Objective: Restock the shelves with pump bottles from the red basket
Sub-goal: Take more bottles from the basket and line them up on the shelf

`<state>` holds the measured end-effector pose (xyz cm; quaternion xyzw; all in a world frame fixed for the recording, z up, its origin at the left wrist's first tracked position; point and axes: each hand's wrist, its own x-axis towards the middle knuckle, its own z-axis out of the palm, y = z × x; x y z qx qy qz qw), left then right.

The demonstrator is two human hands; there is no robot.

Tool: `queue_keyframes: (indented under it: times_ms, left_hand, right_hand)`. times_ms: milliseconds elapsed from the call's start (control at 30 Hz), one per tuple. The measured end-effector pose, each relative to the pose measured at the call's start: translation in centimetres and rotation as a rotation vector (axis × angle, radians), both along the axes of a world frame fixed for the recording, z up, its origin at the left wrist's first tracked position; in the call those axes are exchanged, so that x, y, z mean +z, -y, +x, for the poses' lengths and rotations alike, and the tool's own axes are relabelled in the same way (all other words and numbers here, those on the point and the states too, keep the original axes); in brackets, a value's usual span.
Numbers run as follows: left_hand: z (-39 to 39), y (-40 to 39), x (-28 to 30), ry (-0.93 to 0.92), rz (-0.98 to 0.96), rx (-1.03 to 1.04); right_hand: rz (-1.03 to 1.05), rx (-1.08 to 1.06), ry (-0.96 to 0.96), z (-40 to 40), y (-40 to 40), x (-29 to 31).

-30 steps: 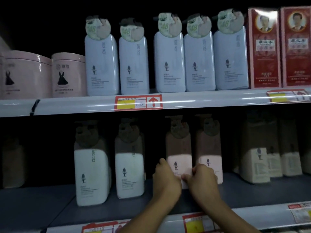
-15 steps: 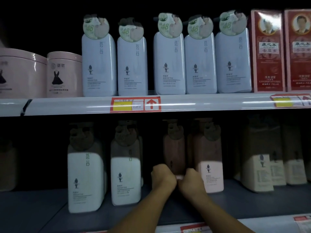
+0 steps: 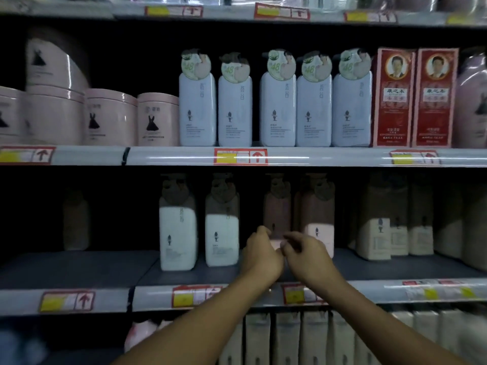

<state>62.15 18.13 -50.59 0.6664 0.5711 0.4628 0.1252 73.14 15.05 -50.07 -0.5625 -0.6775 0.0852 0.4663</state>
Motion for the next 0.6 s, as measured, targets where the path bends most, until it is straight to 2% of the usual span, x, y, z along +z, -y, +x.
queue_keyframes:
  times_ms: [133,267,467,600]
  left_hand:
    - [-1.4,5.5,-1.7,0.076,0.029,-0.062]
    - [-3.4,11.1,-6.3,0.101,0.023,-0.129]
    - [-7.6,19.1,-19.9,-0.018,-0.233,-0.245]
    - [-10.2,23.1,-29.8,-0.080,-0.498,-0.274]
  right_hand:
    - [0.049,0.024,-0.004,-0.7,5.5,-1.4]
    - [0.019,0.072,0.006,-1.4,10.8,-6.0]
    - [-0.233,0.151,0.077,-0.3,17.8,-20.0]
    - [-0.564,0.166,0.233,1.1,20.9,-31.1]
